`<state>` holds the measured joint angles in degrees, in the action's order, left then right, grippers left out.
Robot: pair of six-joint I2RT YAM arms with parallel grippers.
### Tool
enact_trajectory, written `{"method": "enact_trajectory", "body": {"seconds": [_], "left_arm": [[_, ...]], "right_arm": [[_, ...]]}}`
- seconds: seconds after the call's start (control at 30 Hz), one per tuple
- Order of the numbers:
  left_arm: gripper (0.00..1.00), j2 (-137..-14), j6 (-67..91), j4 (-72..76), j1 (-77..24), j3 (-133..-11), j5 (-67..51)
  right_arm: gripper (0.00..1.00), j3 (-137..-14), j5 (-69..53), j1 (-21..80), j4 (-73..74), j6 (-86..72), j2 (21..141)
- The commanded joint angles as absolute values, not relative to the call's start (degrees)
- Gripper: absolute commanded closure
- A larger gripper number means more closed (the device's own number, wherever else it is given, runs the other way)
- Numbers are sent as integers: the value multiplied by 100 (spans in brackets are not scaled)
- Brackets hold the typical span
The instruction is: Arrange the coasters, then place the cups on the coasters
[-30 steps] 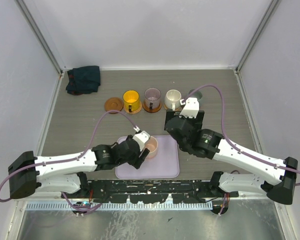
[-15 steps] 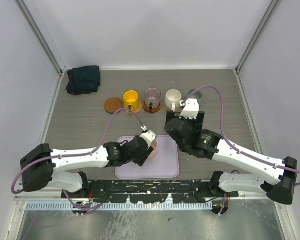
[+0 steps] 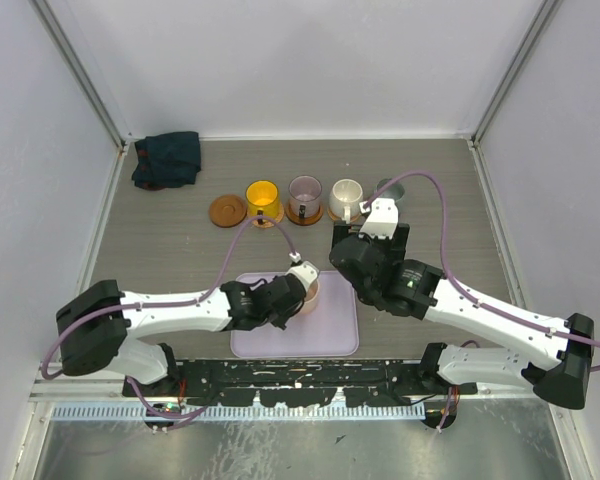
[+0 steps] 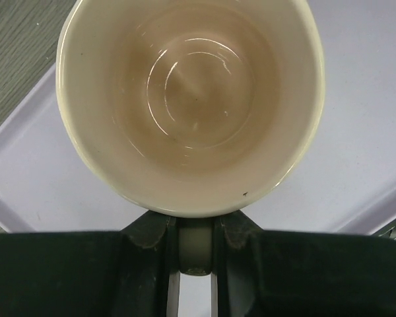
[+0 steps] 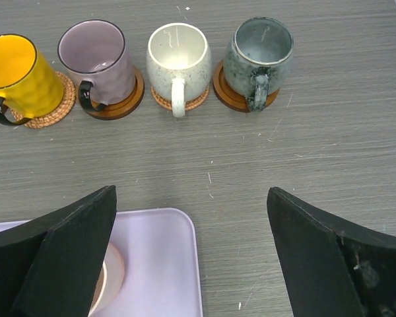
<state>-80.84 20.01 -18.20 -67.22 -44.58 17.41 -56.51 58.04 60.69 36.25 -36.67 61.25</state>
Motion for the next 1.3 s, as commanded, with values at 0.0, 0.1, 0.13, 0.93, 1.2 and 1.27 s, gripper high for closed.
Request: {"method": "enact_trajectory", "body": {"seconds": [0.0, 0.1, 0.13, 0.93, 1.2, 1.27], "left_arm": [[96, -7961, 1972, -1880, -6750, -4769, 2032], [98, -7665, 1929, -2009, -6746, -4854, 2197], [99, -7502, 1903, -2077, -6749, -4898, 2271], [94, -6612, 1639, -2074, -3133, -5346, 2207], [96, -7952, 1688, -1487, -2180, -5926, 1767], [96, -8288, 1685, -1300, -2099, -6049, 1717]], "right_arm": [[0, -5635, 6053, 6068, 3562, -3836, 6067], [0, -5573, 6102, 6067, 3561, -3841, 6053], [0, -5549, 6120, 6065, 3560, -3841, 6047], [0, -4358, 4907, 4690, 2180, -3296, 6096], [0, -4403, 4913, 4578, 2031, -2963, 6123], [0, -4403, 4875, 4543, 1974, -2905, 6126]]}}
